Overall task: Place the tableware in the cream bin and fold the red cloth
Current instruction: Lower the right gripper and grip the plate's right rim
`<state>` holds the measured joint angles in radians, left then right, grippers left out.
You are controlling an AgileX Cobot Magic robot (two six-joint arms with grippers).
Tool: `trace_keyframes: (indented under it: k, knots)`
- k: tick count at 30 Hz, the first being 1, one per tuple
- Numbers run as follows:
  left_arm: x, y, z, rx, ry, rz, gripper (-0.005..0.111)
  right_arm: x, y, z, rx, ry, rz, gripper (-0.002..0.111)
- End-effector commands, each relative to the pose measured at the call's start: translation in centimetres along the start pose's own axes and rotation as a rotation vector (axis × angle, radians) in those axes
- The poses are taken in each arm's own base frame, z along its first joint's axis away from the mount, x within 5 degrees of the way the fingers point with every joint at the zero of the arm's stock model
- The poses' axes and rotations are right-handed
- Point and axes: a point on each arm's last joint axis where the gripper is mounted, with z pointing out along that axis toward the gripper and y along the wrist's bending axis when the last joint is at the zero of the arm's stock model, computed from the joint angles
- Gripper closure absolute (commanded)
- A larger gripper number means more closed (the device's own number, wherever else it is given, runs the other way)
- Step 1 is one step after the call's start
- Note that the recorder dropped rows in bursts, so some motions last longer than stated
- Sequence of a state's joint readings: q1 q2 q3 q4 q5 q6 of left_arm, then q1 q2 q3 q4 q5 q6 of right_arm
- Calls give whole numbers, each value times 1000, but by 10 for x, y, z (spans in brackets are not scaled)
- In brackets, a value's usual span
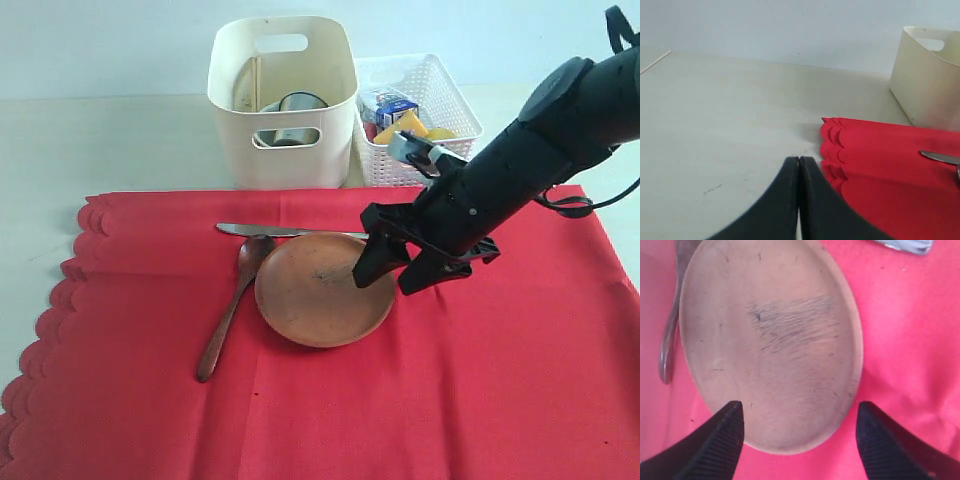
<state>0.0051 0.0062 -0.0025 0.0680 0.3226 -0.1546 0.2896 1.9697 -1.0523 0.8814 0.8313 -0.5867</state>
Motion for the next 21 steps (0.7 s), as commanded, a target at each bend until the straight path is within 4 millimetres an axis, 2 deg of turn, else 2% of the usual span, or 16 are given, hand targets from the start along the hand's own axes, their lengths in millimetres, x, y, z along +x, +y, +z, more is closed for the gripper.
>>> trace_keyframes:
  k: [1,14,21]
  knots:
    - [0,0,0,7,-7,-2,106,-2,-6,8,-17,-4,13,46]
    - [0,0,0,7,-7,-2,106,-8,-9,18,-62,-50,56,48]
    - [0,0,0,7,-7,-2,106,-10,-13,18,-26,-73,45,69]
